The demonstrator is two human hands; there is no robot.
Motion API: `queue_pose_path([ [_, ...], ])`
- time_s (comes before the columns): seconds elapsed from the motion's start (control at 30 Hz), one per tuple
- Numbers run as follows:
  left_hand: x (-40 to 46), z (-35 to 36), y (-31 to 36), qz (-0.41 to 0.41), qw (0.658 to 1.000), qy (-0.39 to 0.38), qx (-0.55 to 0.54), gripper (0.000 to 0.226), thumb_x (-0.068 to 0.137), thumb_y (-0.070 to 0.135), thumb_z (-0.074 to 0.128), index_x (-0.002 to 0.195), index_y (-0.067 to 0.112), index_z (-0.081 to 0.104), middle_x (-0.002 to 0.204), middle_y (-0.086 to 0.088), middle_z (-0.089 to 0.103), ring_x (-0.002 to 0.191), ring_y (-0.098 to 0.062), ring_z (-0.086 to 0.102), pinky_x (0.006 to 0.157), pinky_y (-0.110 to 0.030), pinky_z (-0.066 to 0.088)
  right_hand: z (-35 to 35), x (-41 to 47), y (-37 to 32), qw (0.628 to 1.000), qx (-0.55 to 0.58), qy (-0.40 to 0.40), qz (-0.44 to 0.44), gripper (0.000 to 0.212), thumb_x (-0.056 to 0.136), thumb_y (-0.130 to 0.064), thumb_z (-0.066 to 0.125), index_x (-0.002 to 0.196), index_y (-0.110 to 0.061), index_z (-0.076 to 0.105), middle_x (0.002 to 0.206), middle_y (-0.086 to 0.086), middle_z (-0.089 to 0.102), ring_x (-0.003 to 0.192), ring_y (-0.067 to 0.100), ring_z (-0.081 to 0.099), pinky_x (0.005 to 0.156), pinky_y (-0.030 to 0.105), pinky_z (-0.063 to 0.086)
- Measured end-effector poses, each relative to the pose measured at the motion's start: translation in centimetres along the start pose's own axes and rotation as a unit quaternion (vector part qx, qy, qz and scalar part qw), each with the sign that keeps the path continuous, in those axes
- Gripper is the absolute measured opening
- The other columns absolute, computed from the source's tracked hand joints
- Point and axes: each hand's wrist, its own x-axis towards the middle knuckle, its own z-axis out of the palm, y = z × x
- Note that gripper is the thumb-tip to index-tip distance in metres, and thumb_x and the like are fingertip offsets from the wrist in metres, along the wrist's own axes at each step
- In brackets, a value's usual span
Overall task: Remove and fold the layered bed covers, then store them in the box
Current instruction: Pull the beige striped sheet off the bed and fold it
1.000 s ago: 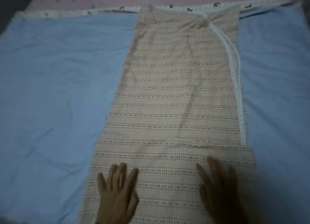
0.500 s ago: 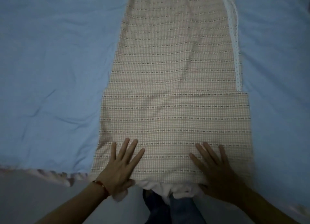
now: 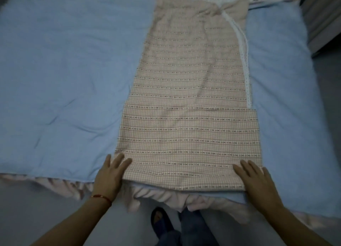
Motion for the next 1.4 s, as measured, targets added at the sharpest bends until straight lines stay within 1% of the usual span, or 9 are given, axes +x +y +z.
queue_pose_path([
  [0.2, -0.2, -4.2, -1.5, 0.044, 0.998, 0.033, -0.033, 0.090, 0.028, -0.026, 0.075, 0.108, 0.015, 0.078, 0.106, -0.017, 0.075, 0.082, -0.033, 0.076, 0.062, -0.043, 0.061, -5.7, 0.8, 0.7, 0.997, 0.055, 0.041, -0.030, 0.047, 0.041, 0.017, 0.076, 0.074, -0.017, 0.076, 0.067, 0.001, 0.071, 0.057, 0.026, 0.068, 0.054, 0.040, 0.057],
  [0.3, -0.6, -6.1, -1.4, 0.058, 0.994, 0.084, -0.026, 0.095, 0.022, -0.028, 0.074, 0.106, 0.016, 0.078, 0.102, -0.019, 0.076, 0.076, -0.034, 0.076, 0.054, -0.042, 0.060, -8.8, 0.2, 0.8, 0.996, 0.025, 0.084, -0.032, 0.062, 0.025, 0.017, 0.085, 0.077, -0.017, 0.080, 0.073, 0.002, 0.075, 0.062, 0.025, 0.072, 0.062, 0.046, 0.060],
  [0.5, -3.4, -12.9, 1.0, 0.023, 0.997, 0.063, -0.042, 0.076, 0.074, -0.017, 0.054, 0.138, 0.025, 0.061, 0.144, -0.010, 0.056, 0.126, -0.033, 0.059, 0.102, -0.036, 0.048, -14.0, -2.3, -0.3, 0.996, -0.011, 0.083, 0.037, 0.080, 0.020, 0.014, 0.091, 0.093, -0.019, 0.082, 0.093, 0.007, 0.079, 0.081, 0.031, 0.077, 0.073, 0.061, 0.057],
  [0.6, -5.4, -15.3, 1.1, 0.000, 1.000, 0.003, -0.009, 0.068, 0.086, -0.004, 0.048, 0.140, 0.038, 0.056, 0.140, -0.004, 0.059, 0.126, -0.027, 0.056, 0.102, -0.032, 0.044, -16.2, -5.2, -1.4, 0.992, 0.000, 0.119, 0.046, 0.070, 0.033, 0.013, 0.090, 0.095, -0.020, 0.081, 0.095, 0.005, 0.078, 0.084, 0.029, 0.076, 0.079, 0.065, 0.054],
  [0.7, -7.1, -16.2, 0.8, 0.005, 0.996, -0.075, 0.054, 0.053, 0.092, 0.009, 0.049, 0.134, 0.040, 0.058, 0.133, -0.004, 0.061, 0.119, -0.027, 0.059, 0.098, -0.035, 0.048, -17.6, -8.7, -2.6, 0.990, 0.010, 0.138, 0.026, 0.045, 0.055, 0.001, 0.084, 0.085, -0.031, 0.079, 0.084, -0.005, 0.078, 0.073, 0.021, 0.075, 0.071, 0.047, 0.060],
  [0.9, -10.3, -15.1, 1.2, 0.023, 0.968, -0.228, 0.105, 0.041, 0.090, 0.027, 0.056, 0.130, 0.024, 0.060, 0.136, -0.007, 0.060, 0.124, -0.025, 0.059, 0.101, -0.032, 0.047, -16.0, -13.5, -3.8, 0.982, 0.071, -0.151, 0.083, 0.029, 0.094, -0.039, 0.056, 0.120, -0.041, 0.070, 0.122, -0.012, 0.069, 0.112, 0.014, 0.065, 0.089, 0.020, 0.045],
  [1.03, -11.0, -15.7, 1.4, 0.042, 0.957, -0.271, 0.098, 0.033, 0.089, 0.023, 0.061, 0.121, 0.020, 0.067, 0.129, -0.004, 0.066, 0.119, -0.022, 0.062, 0.092, -0.026, 0.047, -13.1, -14.5, -2.7, 0.977, 0.110, -0.157, 0.096, 0.028, 0.087, -0.029, 0.050, 0.104, -0.040, 0.069, 0.113, -0.004, 0.073, 0.104, 0.017, 0.069, 0.083, 0.024, 0.049],
  [1.27, -8.6, -20.2, -1.3, 0.048, 0.986, -0.150, -0.052, 0.006, 0.078, 0.021, 0.068, 0.077, 0.026, 0.066, 0.085, 0.007, 0.071, 0.084, -0.015, 0.065, 0.075, -0.030, 0.049, -18.5, -11.3, -3.2, 0.976, 0.133, -0.045, 0.164, 0.026, 0.084, -0.014, 0.064, 0.077, -0.037, 0.073, 0.086, -0.008, 0.076, 0.079, 0.019, 0.069, 0.062, 0.024, 0.041],
  [1.4, -6.4, -23.2, -2.2, -0.008, 0.966, 0.013, -0.257, 0.014, 0.076, 0.023, 0.085, 0.081, 0.025, 0.072, 0.078, 0.007, 0.072, 0.078, -0.015, 0.067, 0.072, -0.036, 0.056, -23.2, -7.2, -1.5, 0.961, 0.197, 0.054, 0.188, 0.025, 0.077, -0.006, 0.068, 0.066, -0.029, 0.071, 0.064, -0.010, 0.070, 0.062, 0.015, 0.065, 0.057, 0.036, 0.053],
])
